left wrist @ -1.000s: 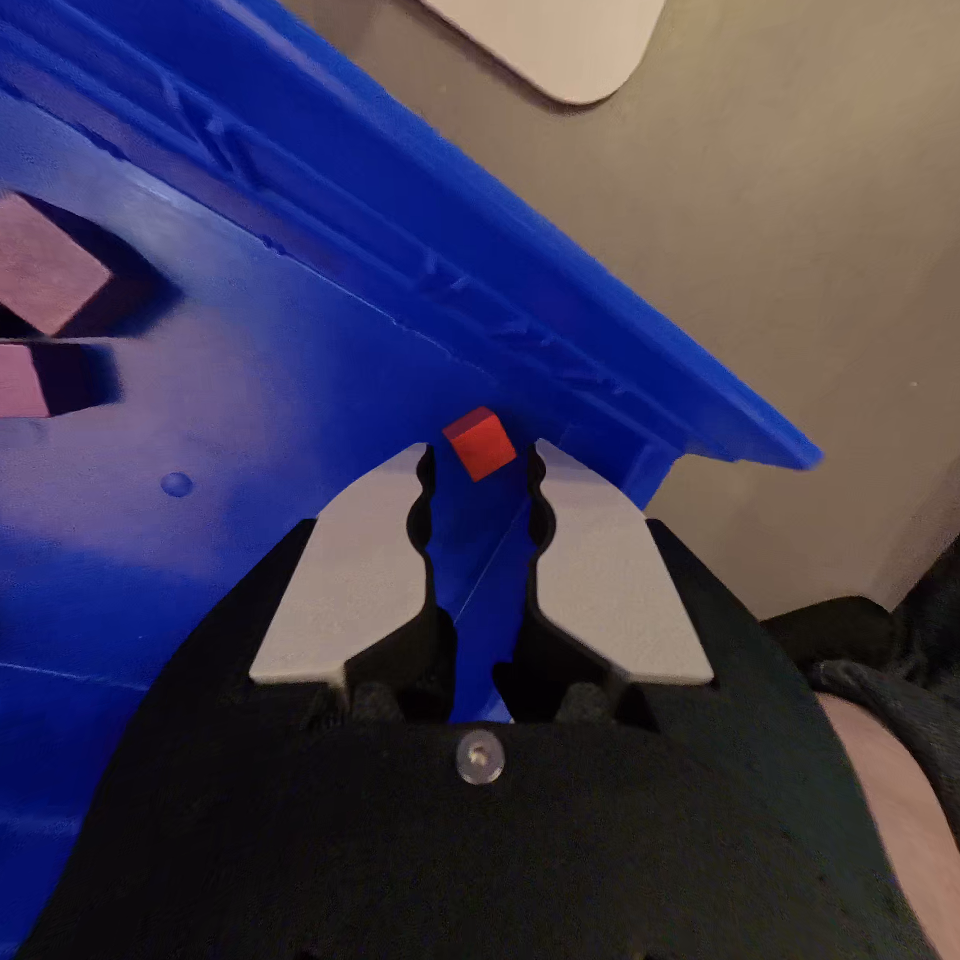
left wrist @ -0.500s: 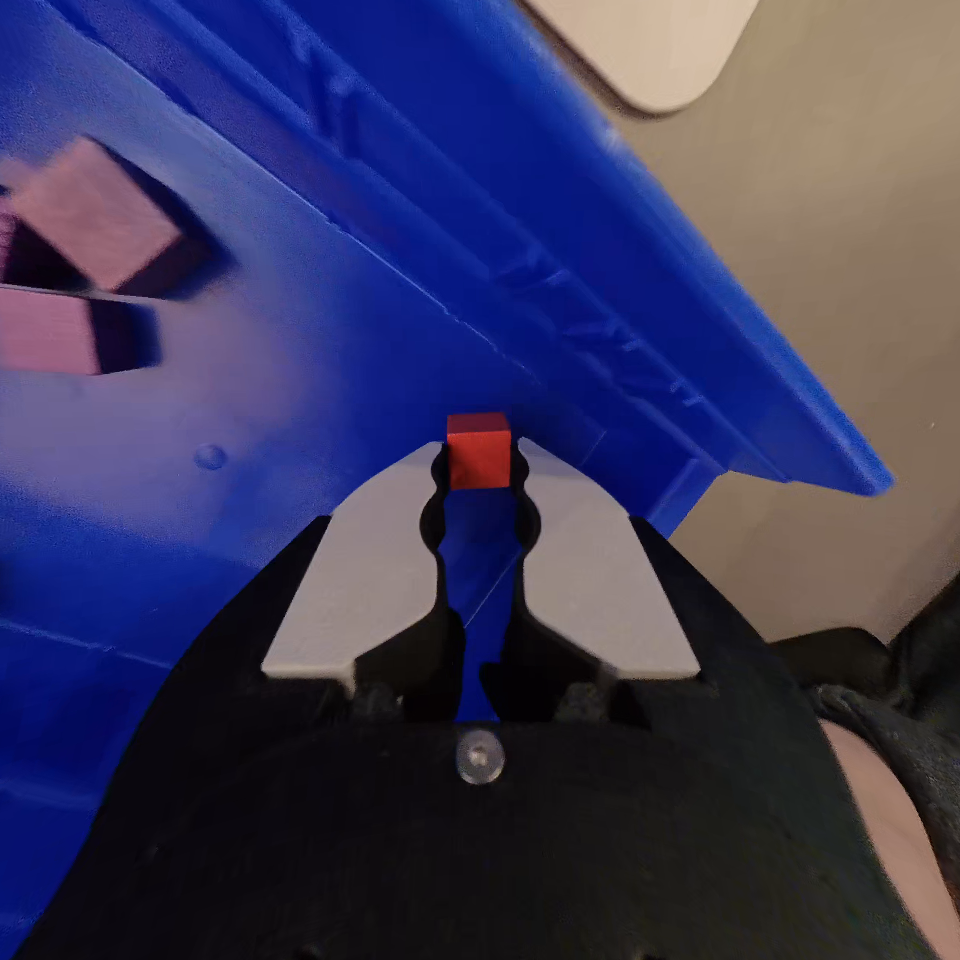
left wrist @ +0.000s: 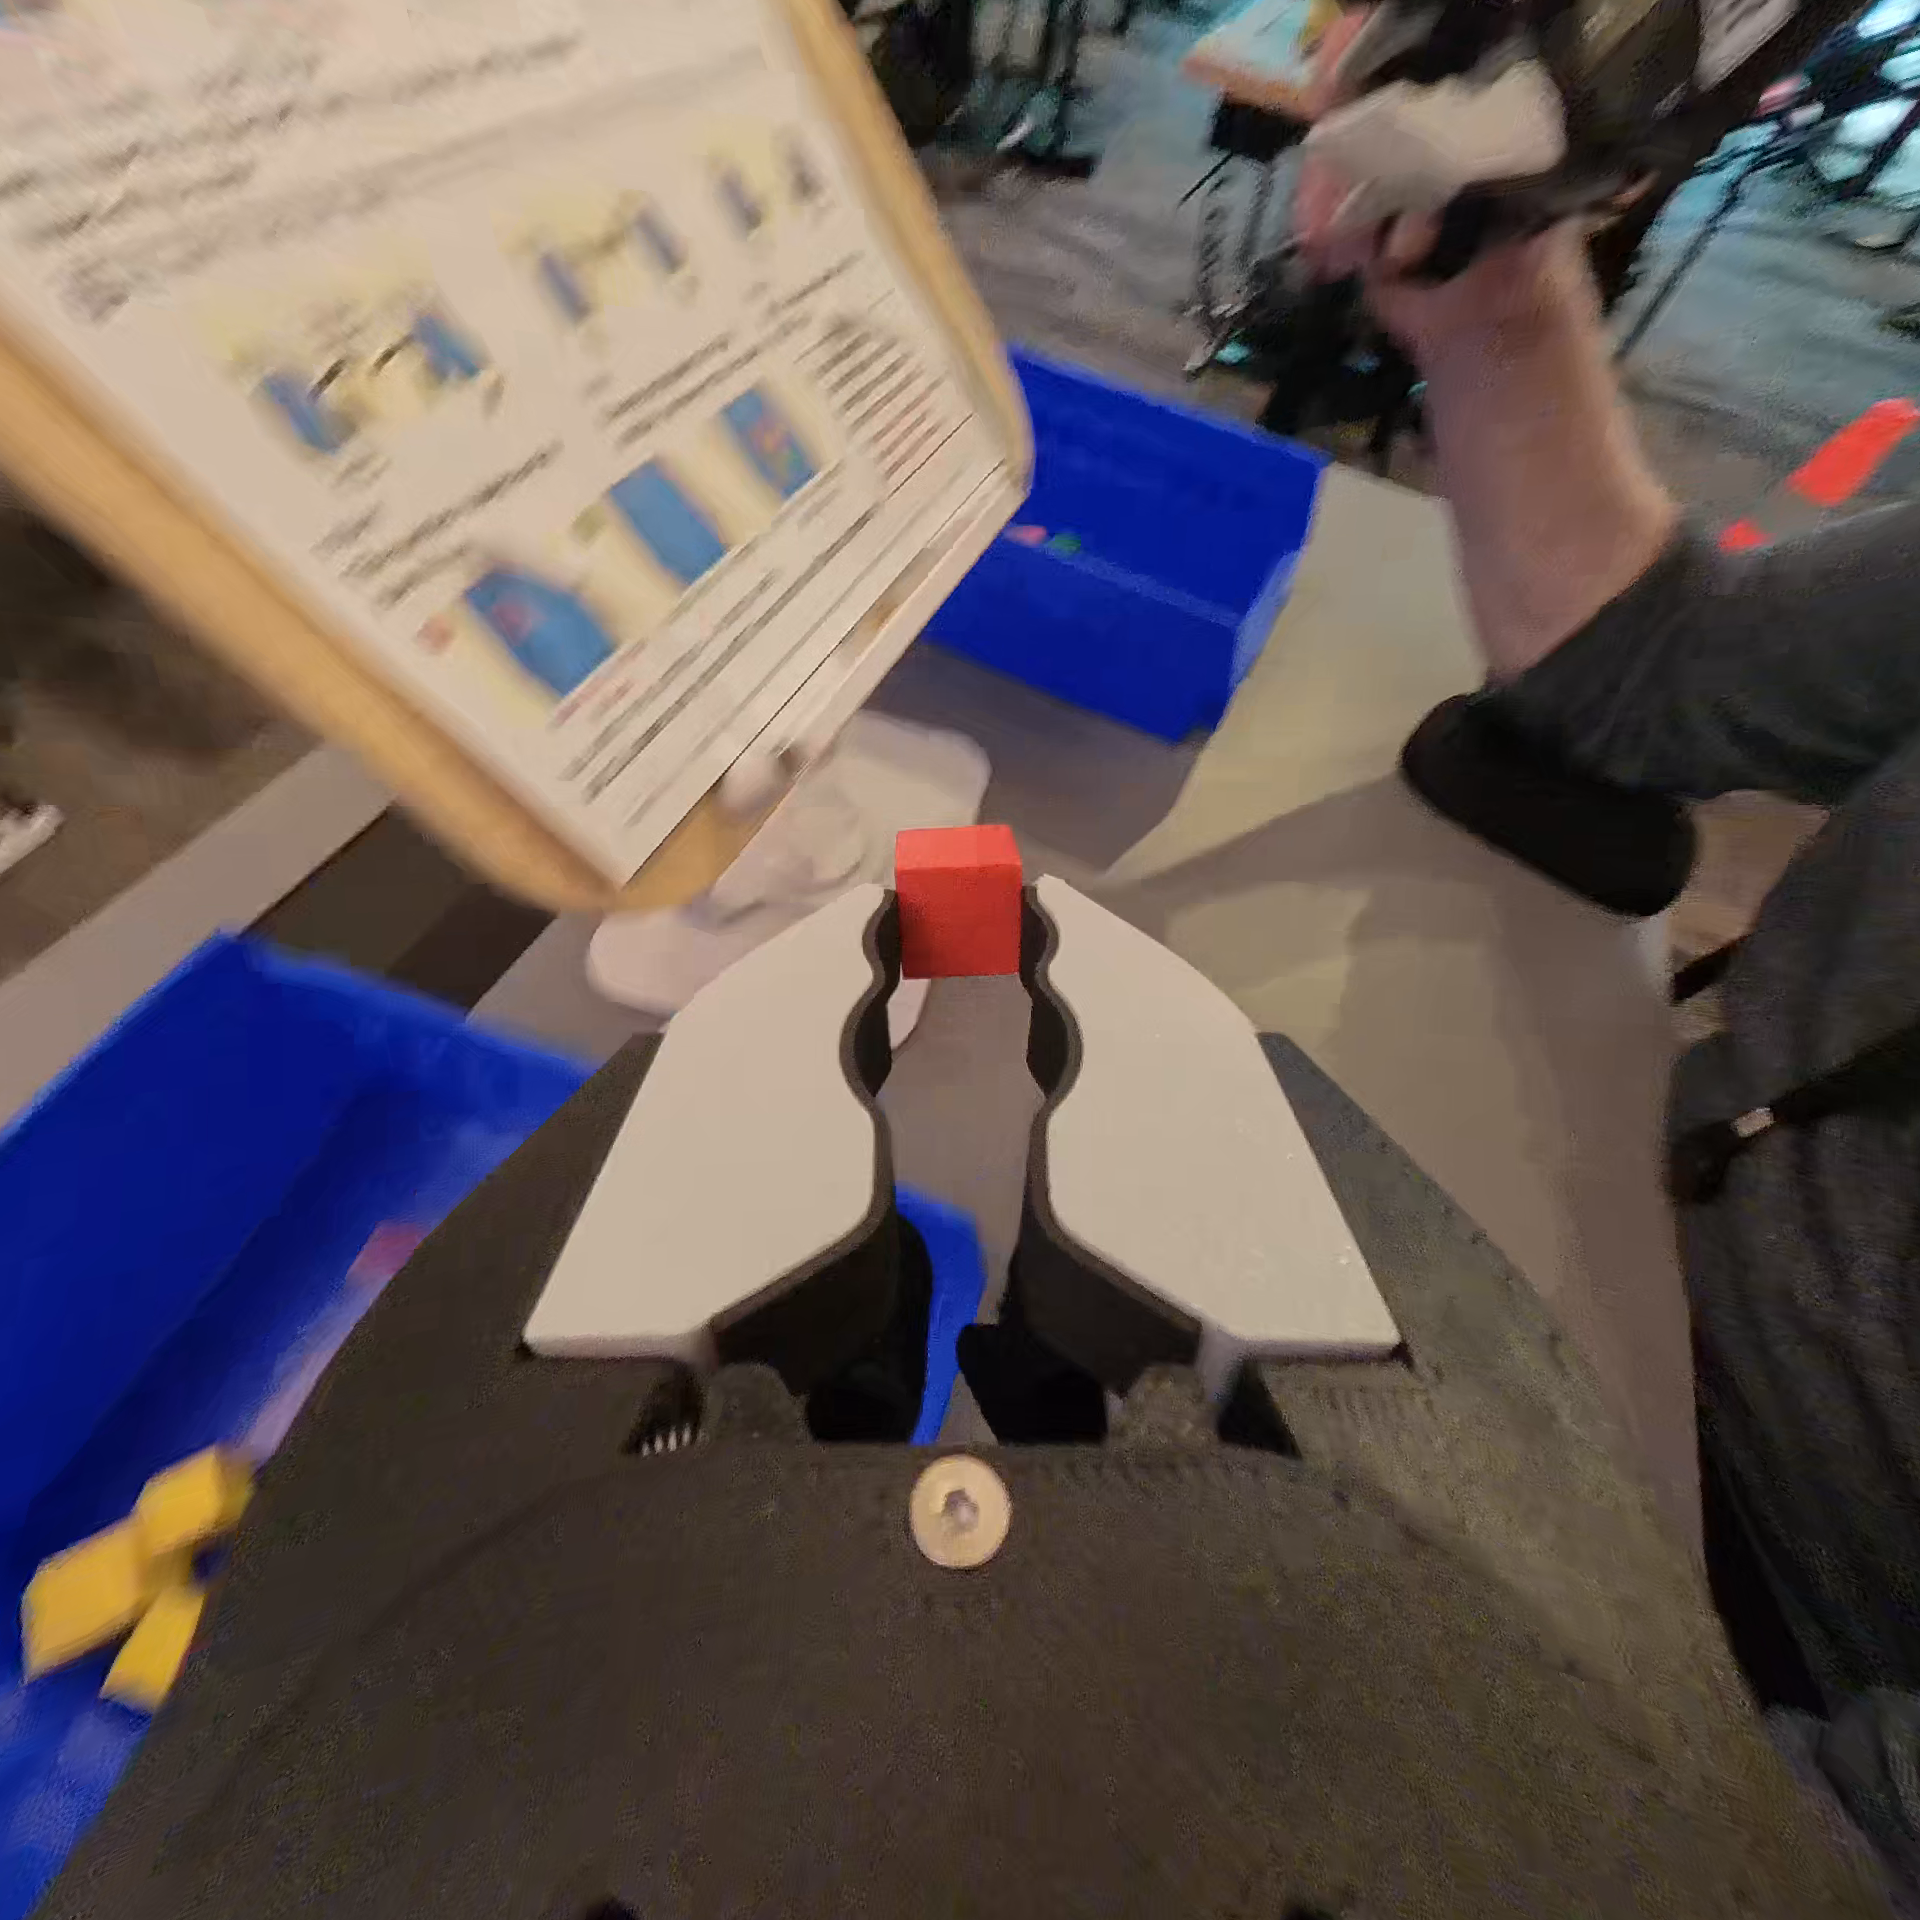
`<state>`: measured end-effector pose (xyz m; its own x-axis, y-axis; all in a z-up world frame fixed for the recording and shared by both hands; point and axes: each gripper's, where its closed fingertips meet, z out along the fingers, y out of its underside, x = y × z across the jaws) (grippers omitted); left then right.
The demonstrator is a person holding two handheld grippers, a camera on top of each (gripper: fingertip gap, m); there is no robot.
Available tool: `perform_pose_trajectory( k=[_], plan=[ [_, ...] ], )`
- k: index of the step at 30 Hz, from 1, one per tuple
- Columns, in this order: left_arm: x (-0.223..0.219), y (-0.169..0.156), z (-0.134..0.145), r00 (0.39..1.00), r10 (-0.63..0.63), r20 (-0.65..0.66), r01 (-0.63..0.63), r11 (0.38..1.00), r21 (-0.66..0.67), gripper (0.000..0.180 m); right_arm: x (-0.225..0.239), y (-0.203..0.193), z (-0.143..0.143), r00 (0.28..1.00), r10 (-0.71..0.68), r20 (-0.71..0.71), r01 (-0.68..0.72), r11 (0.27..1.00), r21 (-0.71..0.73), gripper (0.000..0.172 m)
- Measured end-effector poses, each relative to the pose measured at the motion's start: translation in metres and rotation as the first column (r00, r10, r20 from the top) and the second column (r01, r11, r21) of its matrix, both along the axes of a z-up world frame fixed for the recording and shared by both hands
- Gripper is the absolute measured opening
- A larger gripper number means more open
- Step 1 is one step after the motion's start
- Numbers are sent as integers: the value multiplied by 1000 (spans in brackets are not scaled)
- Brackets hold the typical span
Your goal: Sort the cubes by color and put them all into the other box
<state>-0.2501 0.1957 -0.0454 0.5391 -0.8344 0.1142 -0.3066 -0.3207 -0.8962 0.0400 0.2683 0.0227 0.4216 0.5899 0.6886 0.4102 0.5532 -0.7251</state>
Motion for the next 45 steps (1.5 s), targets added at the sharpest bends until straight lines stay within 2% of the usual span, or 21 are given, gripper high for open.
perform_pose_trajectory(
  k=[4,7,10,13,18,20,25,28,30,31,33,35,38,40,45],
  plan=[
    [72,-12,19,971,-197,135,192,980,48,22,-53,-52,-2,987,149,63,-157,976,149,37],
    [119,-20,21,906,-332,261,330,943,53,22,-86,-78,-16,971,207,116,-227,954,197,41],
    [148,-30,22,816,-434,381,447,893,59,22,-109,-95,-34,951,256,175,-293,927,234,41],
    [166,-37,16,757,-480,443,523,852,29,22,-124,-103,-47,939,287,187,-325,920,220,42],
    [181,-47,11,699,-522,489,595,804,8,22,-136,-113,-60,928,292,232,-349,898,267,34],
    [186,-50,9,690,-531,492,608,794,4,22,-137,-116,-56,933,299,203,-347,896,276,24],
    [189,-53,13,660,-536,526,626,780,9,22,-134,-119,-53,927,311,210,-360,895,264,23],
    [182,-52,22,668,-529,524,600,799,42,28,-124,-114,-38,940,298,163,-332,907,258,23],
    [171,-45,28,707,-504,497,549,833,64,28,-105,-95,-22,968,216,132,-245,931,272,23],
    [163,-41,31,728,-485,484,516,853,79,24,-92,-84,-14,978,172,121,-200,941,273,23],
    [144,-28,34,789,-429,440,427,897,109,3,-62,-52,-5,992,64,106,-86,971,222,23],
    [123,-16,38,837,-358,413,333,933,135,2,-25,-14,-1,993,-76,93,62,987,148,23],
    [92,3,40,905,-231,358,185,970,160,0,30,37,-20,963,-233,132,241,969,-48,23],
    [75,12,39,937,-156,312,104,979,177,0,53,55,-45,949,-245,197,281,942,-183,23],
    [42,26,34,967,-25,255,-21,984,176,0,95,86,-133,862,-238,447,443,783,-436,23]
  ],
)
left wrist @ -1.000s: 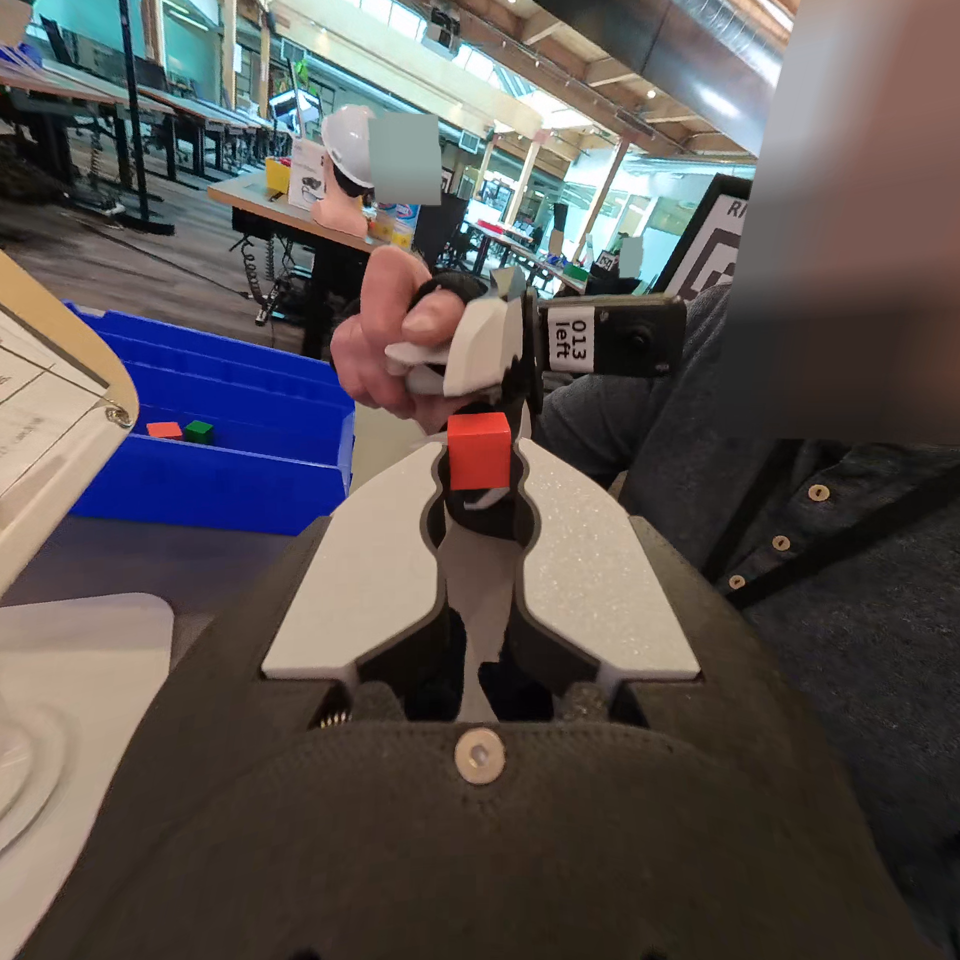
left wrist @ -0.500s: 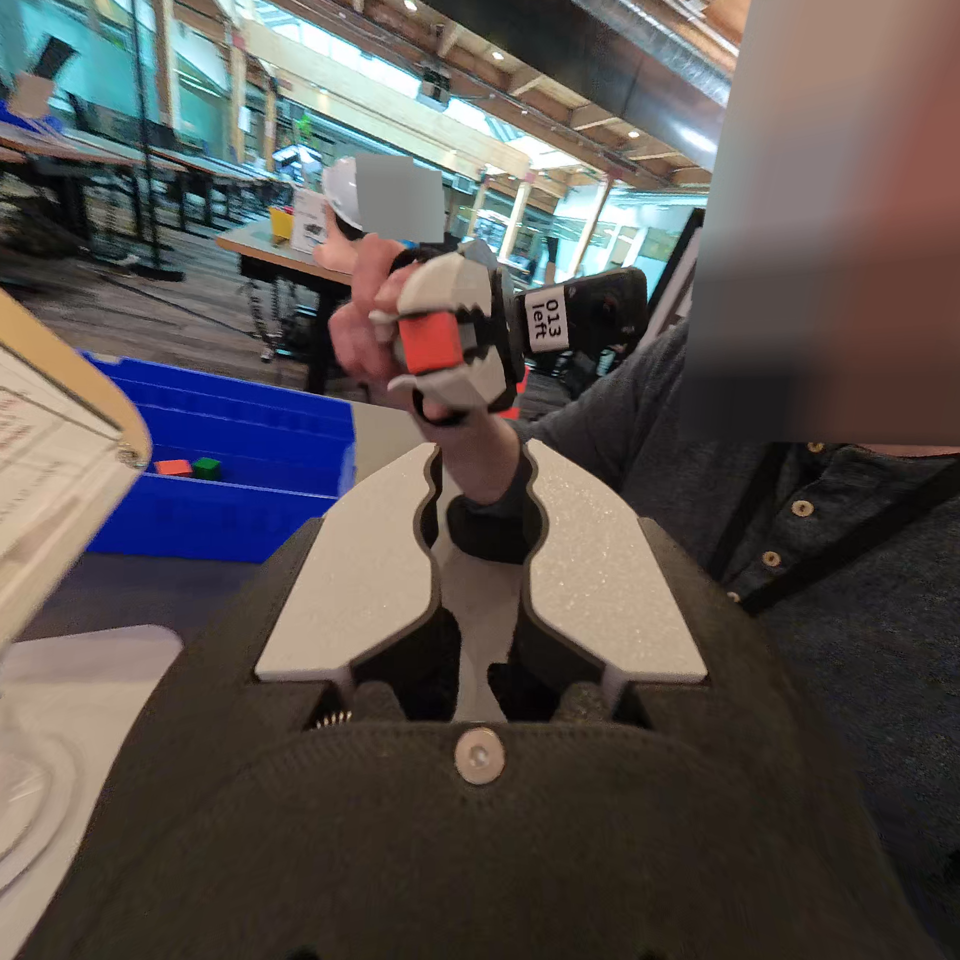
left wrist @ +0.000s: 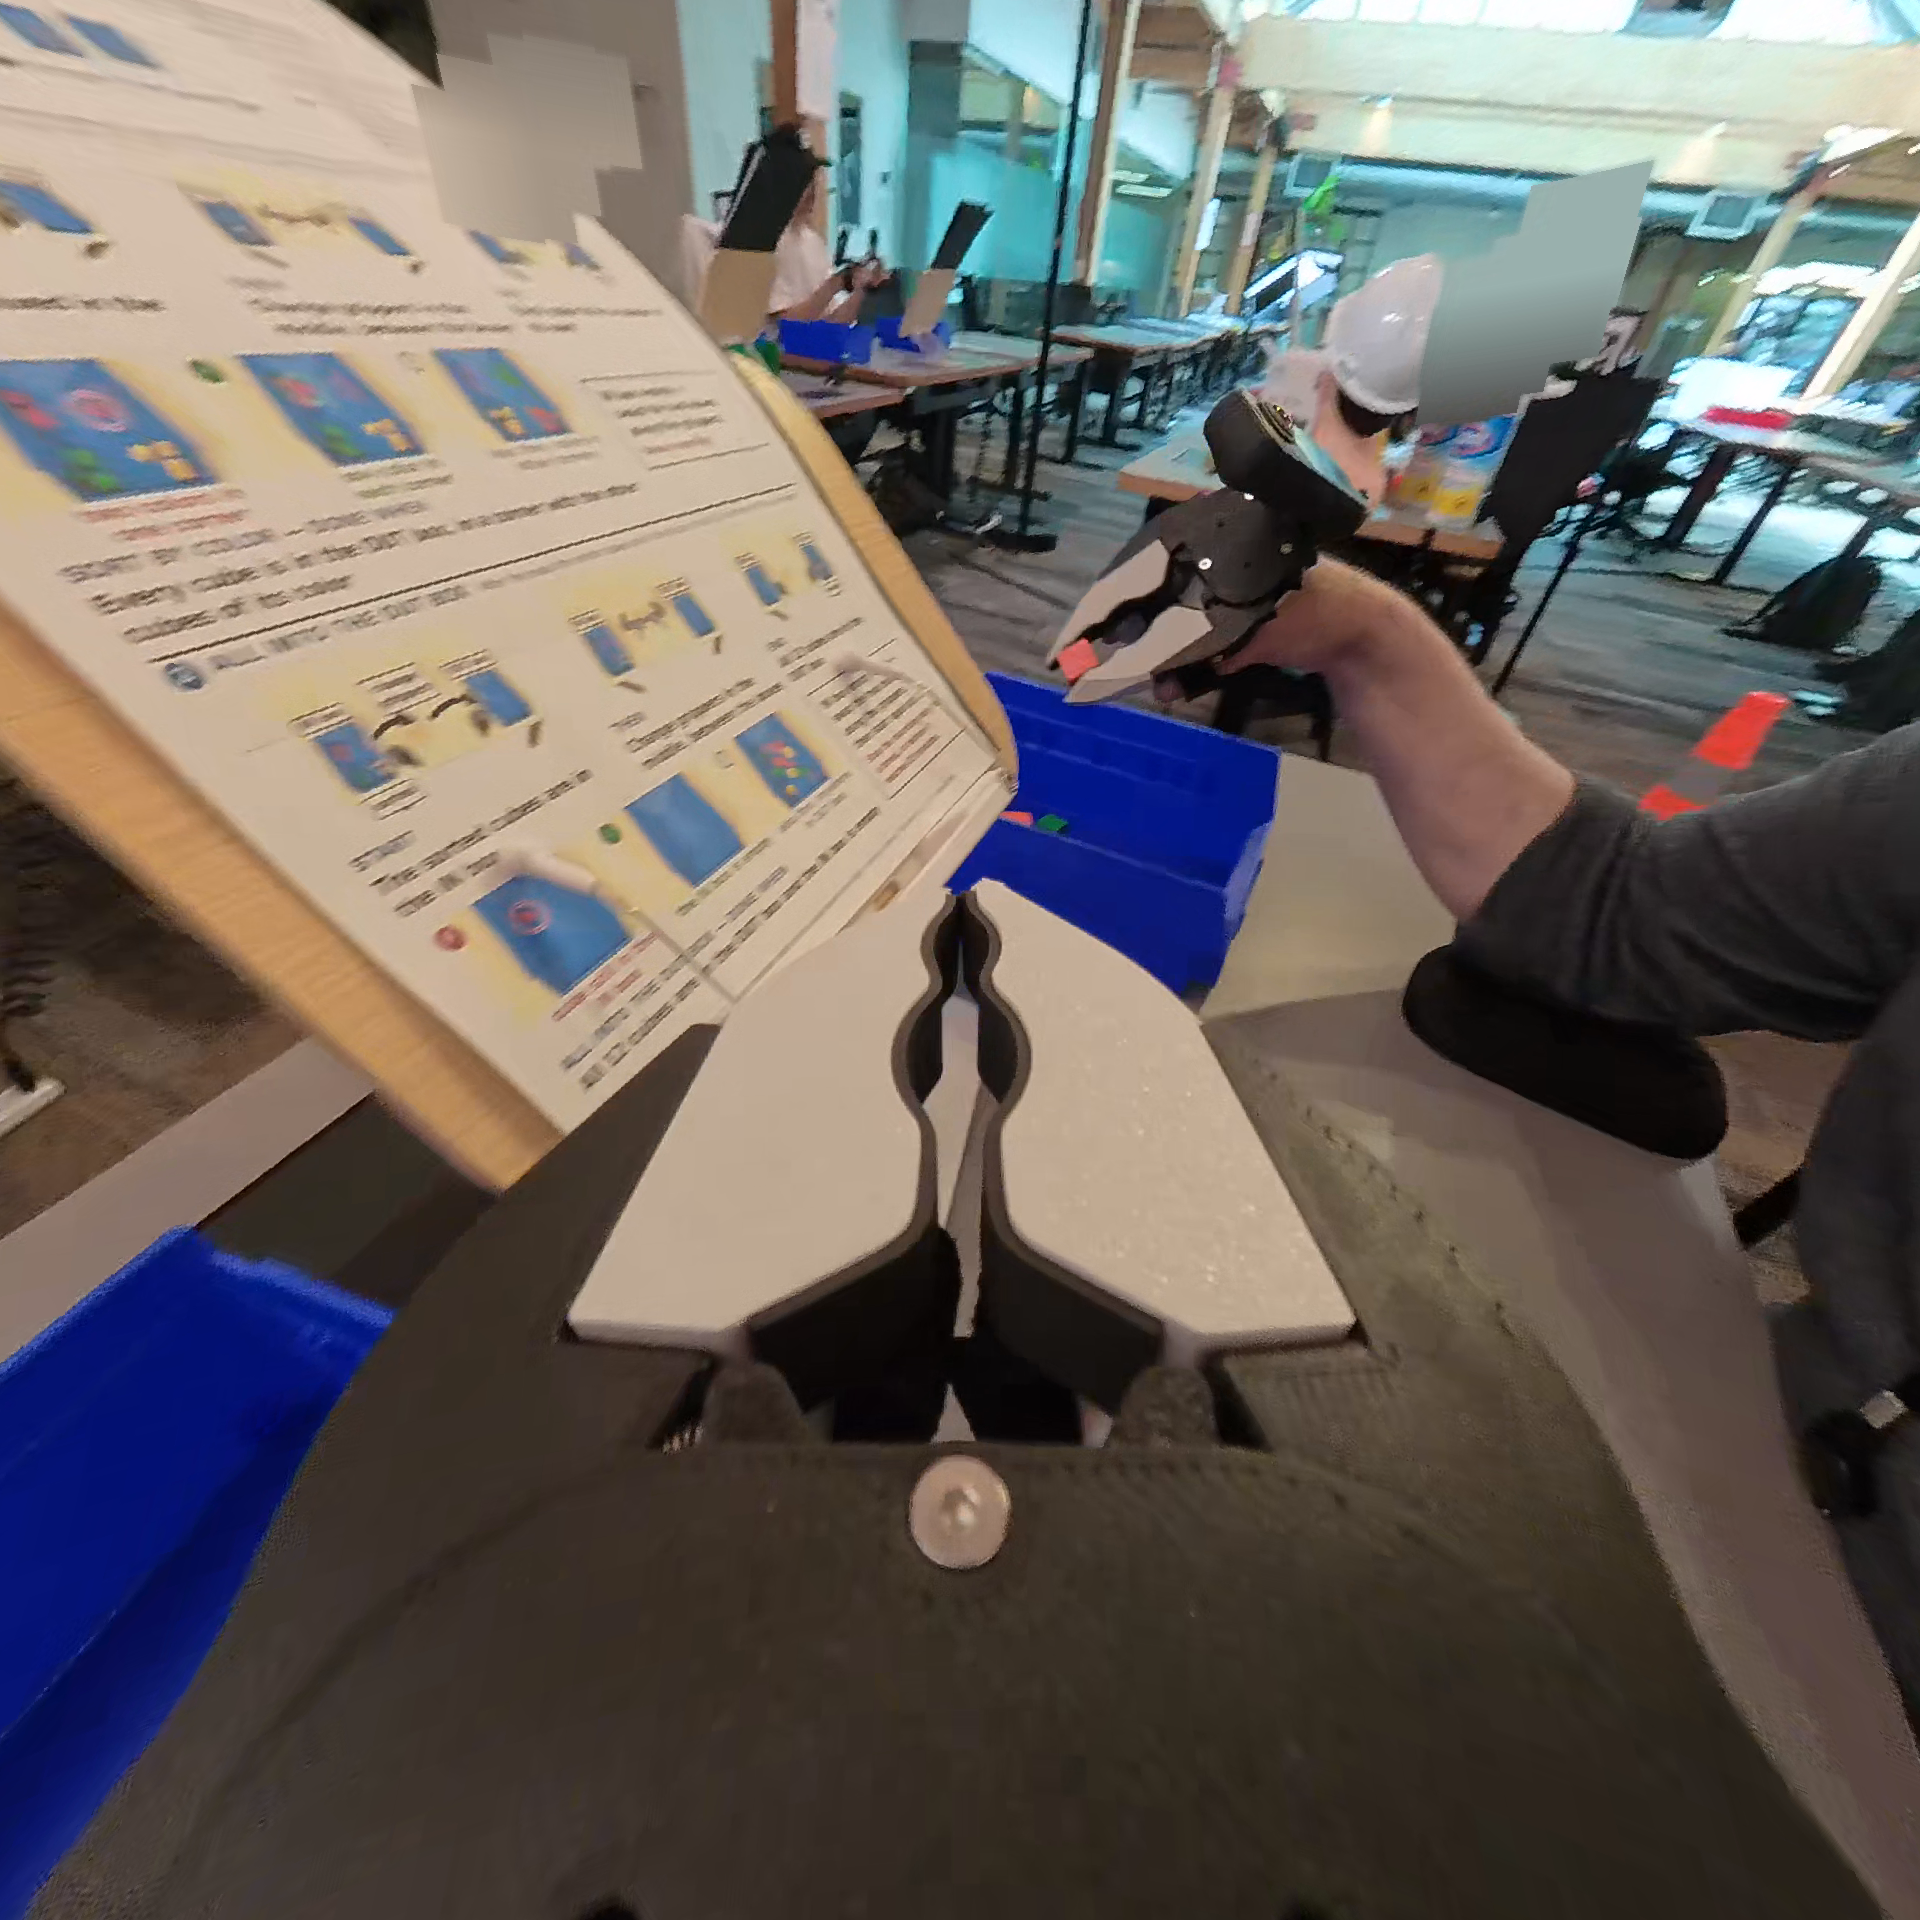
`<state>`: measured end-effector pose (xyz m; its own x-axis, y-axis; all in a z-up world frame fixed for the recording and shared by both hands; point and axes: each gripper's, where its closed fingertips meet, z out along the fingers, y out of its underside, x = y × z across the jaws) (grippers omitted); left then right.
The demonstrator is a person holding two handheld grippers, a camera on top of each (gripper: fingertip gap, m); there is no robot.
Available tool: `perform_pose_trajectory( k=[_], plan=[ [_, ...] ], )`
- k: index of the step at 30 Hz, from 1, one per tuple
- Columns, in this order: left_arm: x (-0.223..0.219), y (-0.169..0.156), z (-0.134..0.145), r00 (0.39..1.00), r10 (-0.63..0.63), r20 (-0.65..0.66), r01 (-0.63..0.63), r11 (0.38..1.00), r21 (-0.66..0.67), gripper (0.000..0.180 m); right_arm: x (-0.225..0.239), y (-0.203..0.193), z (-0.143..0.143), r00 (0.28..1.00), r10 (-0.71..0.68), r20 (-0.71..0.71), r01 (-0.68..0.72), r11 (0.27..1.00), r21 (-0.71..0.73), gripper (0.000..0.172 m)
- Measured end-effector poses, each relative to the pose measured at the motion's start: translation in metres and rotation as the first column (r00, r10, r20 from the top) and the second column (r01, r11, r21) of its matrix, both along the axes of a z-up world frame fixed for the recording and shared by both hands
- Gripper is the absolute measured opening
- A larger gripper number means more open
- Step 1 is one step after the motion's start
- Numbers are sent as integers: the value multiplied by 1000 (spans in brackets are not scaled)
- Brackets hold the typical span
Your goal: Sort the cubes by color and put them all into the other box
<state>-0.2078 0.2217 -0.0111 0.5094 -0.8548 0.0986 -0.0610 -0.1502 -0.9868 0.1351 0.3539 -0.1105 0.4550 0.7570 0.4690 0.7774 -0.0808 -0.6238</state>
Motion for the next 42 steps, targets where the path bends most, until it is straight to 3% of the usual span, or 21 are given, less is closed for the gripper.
perform_pose_trajectory(
  k=[6,13,18,26,33,40,42],
  plan=[
    [-37,20,-22,982,156,-111,-160,987,-30,0,19,7,-83,988,-22,156,64,960,-274,24],
    [-62,34,-41,960,230,-161,-244,967,-72,0,36,14,-118,962,-74,263,166,922,-349,25],
    [-74,38,-53,937,268,-223,-292,952,-86,1,34,19,-107,972,-108,208,173,928,-328,43],
    [-95,49,-75,897,326,-299,-371,922,-108,8,31,24,-80,977,-142,160,178,954,-240,38],
    [-144,65,-122,757,445,-479,-572,806,-155,23,24,25,-68,979,-138,149,165,968,-189,38],
    [-183,73,-177,633,454,-627,-705,674,-223,58,17,22,-66,982,-119,149,146,972,-184,37],
    [-189,74,-187,624,453,-637,-722,647,-247,63,15,21,-67,983,-111,147,137,973,-186,37]
  ],
)
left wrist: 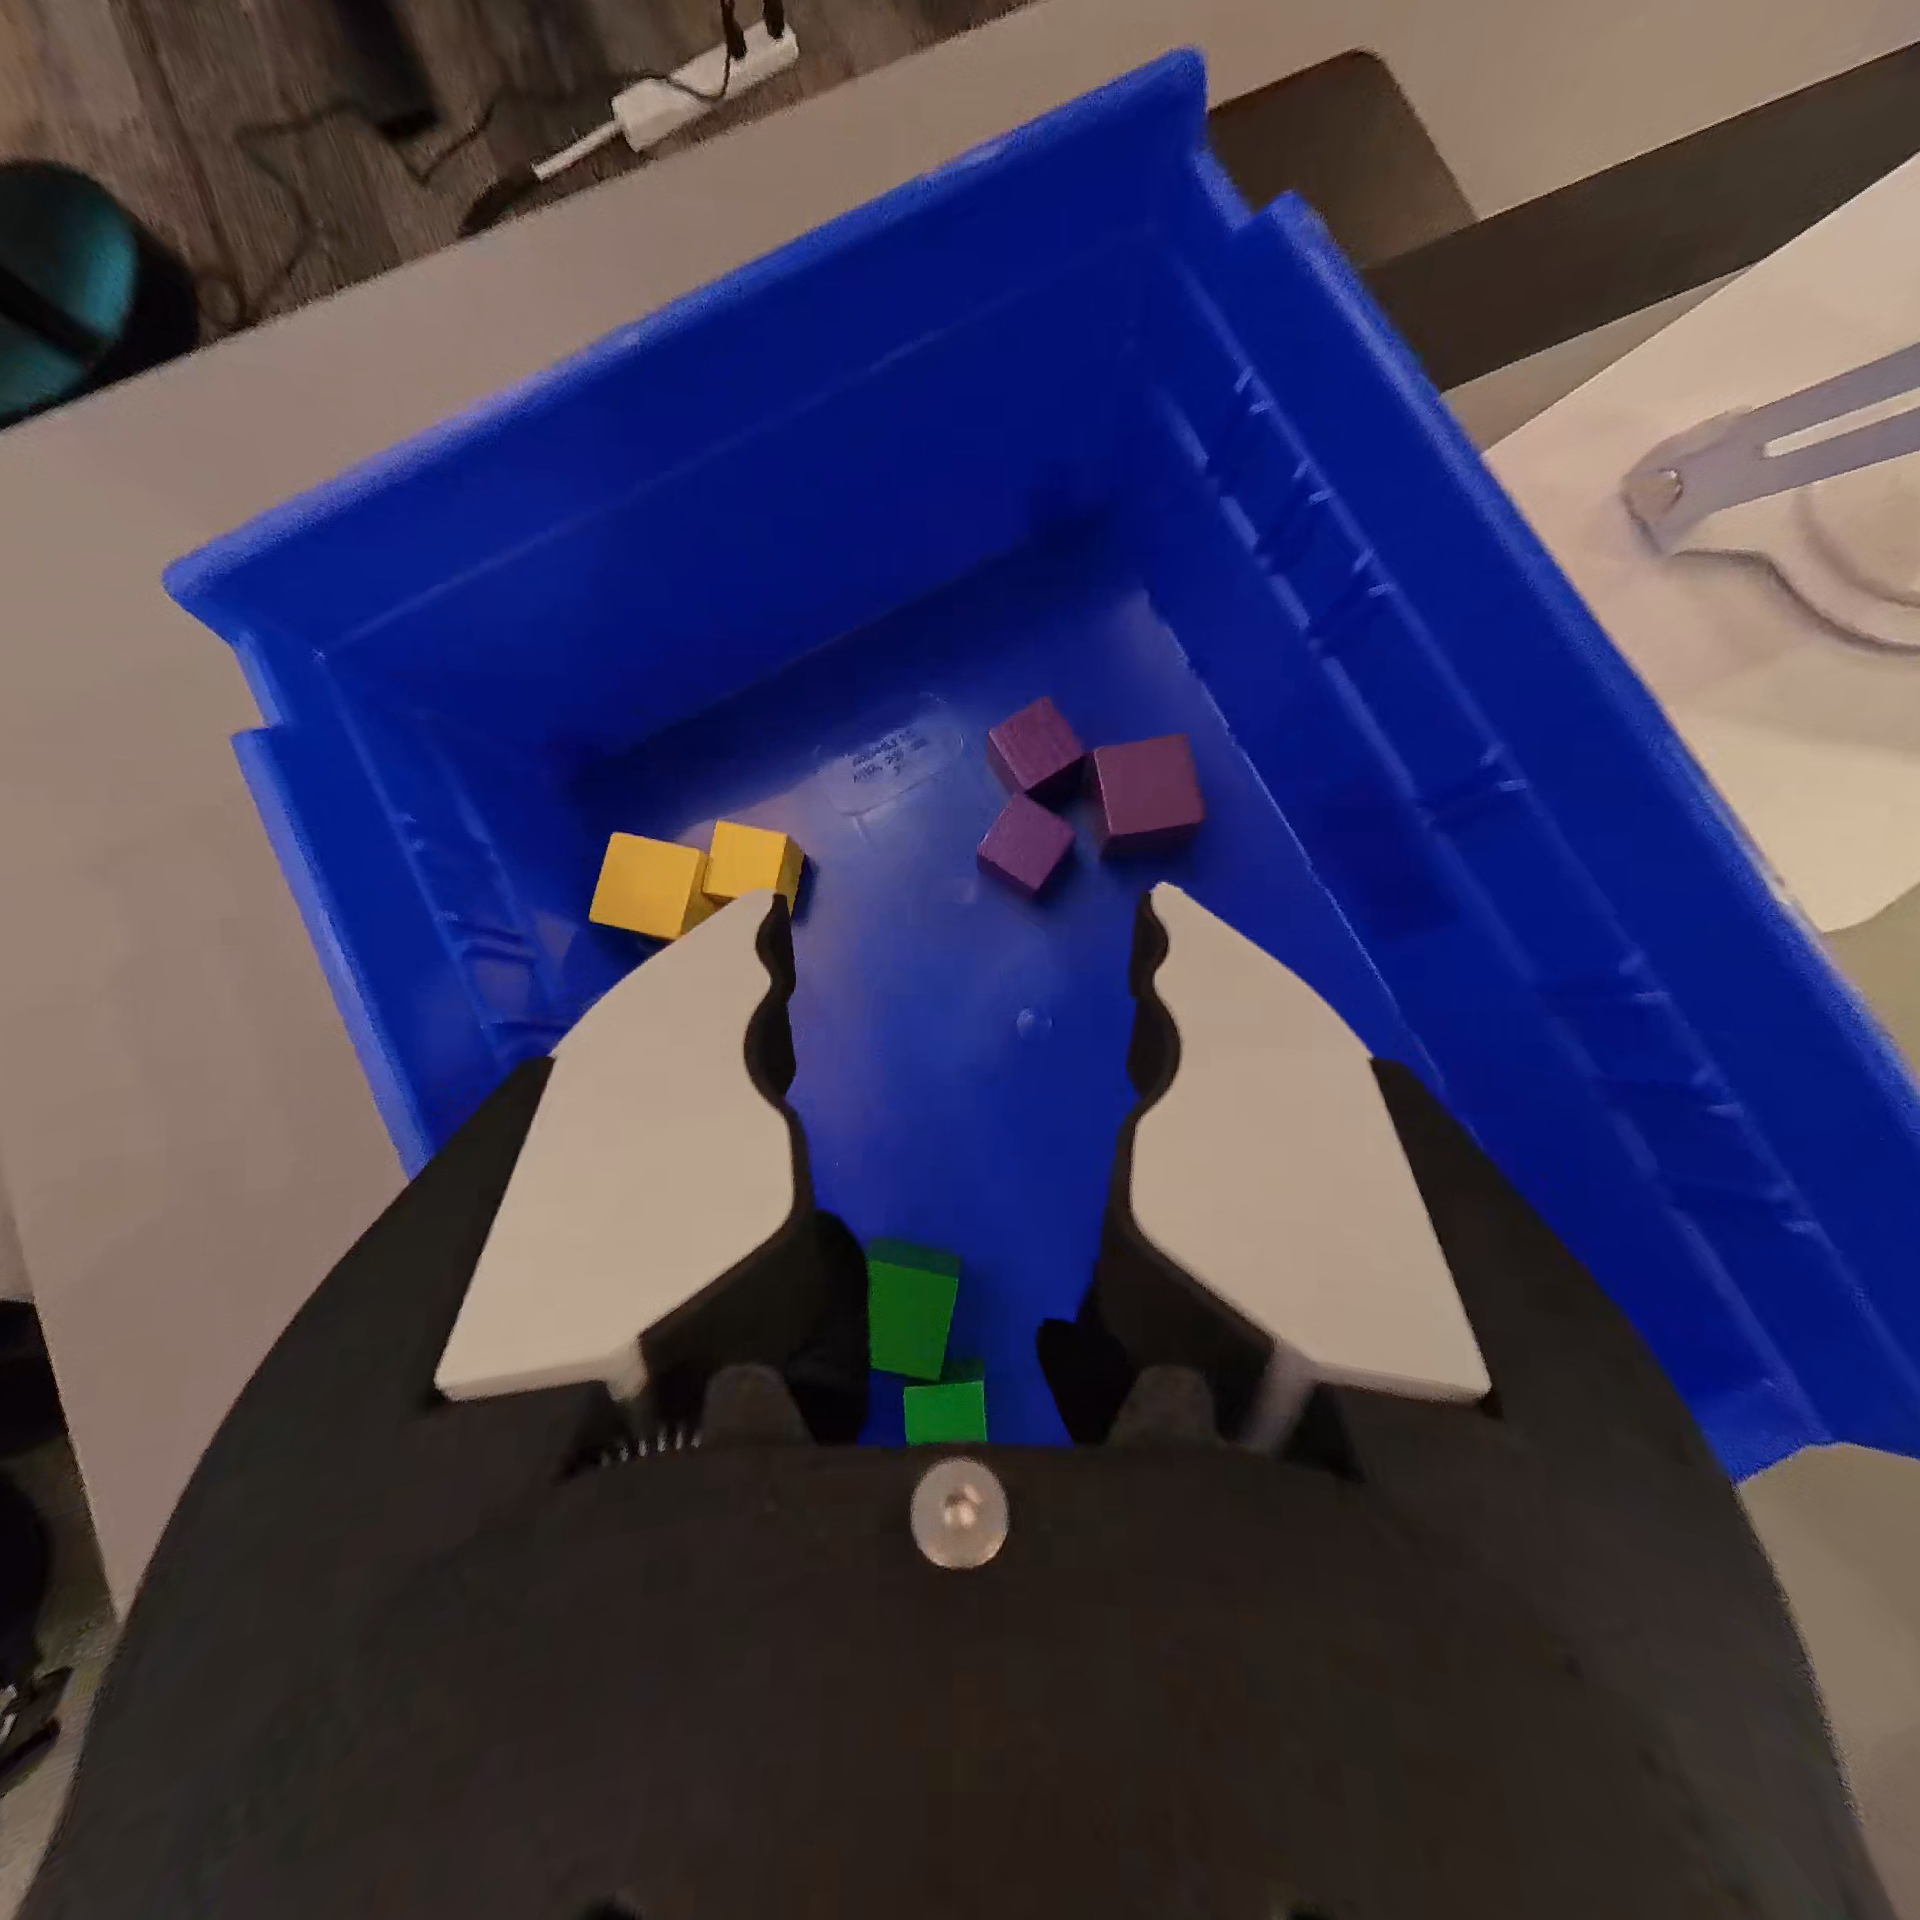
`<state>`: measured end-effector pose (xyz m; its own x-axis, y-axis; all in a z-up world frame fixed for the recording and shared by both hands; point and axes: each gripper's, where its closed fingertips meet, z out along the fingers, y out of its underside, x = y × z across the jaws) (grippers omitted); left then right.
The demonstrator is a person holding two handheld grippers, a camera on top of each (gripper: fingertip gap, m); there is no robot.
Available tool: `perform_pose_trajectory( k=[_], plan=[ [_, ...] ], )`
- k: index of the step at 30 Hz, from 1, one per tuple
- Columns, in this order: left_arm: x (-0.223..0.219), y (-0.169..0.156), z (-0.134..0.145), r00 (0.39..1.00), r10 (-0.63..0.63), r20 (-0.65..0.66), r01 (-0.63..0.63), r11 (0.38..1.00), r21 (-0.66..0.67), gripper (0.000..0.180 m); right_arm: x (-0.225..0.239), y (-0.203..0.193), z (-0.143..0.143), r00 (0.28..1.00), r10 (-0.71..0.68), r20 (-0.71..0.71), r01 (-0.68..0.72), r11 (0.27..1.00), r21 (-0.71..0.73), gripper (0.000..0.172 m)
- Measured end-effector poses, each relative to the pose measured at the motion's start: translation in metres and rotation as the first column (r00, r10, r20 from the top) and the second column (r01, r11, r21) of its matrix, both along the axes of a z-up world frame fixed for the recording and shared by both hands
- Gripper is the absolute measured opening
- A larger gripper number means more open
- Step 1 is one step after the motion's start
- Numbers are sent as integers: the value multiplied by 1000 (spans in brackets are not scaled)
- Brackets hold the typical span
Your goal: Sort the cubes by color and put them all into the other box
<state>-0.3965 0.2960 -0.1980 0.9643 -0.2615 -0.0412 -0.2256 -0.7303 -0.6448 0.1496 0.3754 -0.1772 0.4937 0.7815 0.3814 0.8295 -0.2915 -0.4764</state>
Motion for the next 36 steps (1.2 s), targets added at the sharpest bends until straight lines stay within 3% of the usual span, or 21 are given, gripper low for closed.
perform_pose_trajectory(
  k=[9,16,18,21,24,28,32,36],
  plan=[
    [-19,-3,-24,995,101,3,-100,991,-92,62,-4,-1,2,1000,10,2,-10,1000,9,37],
    [-36,5,-45,970,185,-157,-204,972,-114,59,-9,-3,1,1000,26,3,-26,1000,9,37],
    [-23,6,-51,983,144,-114,-159,977,-141,68,-10,-3,2,1000,24,2,-24,1000,8,37],
    [9,14,-41,1000,22,9,-21,996,-85,56,-10,-3,2,1000,30,4,-30,999,12,37],
    [18,16,-45,989,-91,-115,81,993,-84,51,-10,-4,3,1000,31,-1,-31,999,13,37],
    [20,17,-66,928,-225,-295,193,972,-134,52,-13,-4,2,999,38,3,-38,999,9,37],
    [25,23,-77,911,-277,-306,247,960,-136,50,-17,-7,1,999,52,6,-52,999,6,37],
    [36,27,-81,916,-325,-235,310,945,-99,40,-20,-8,0,998,61,11,-61,998,4,37]
  ],
)
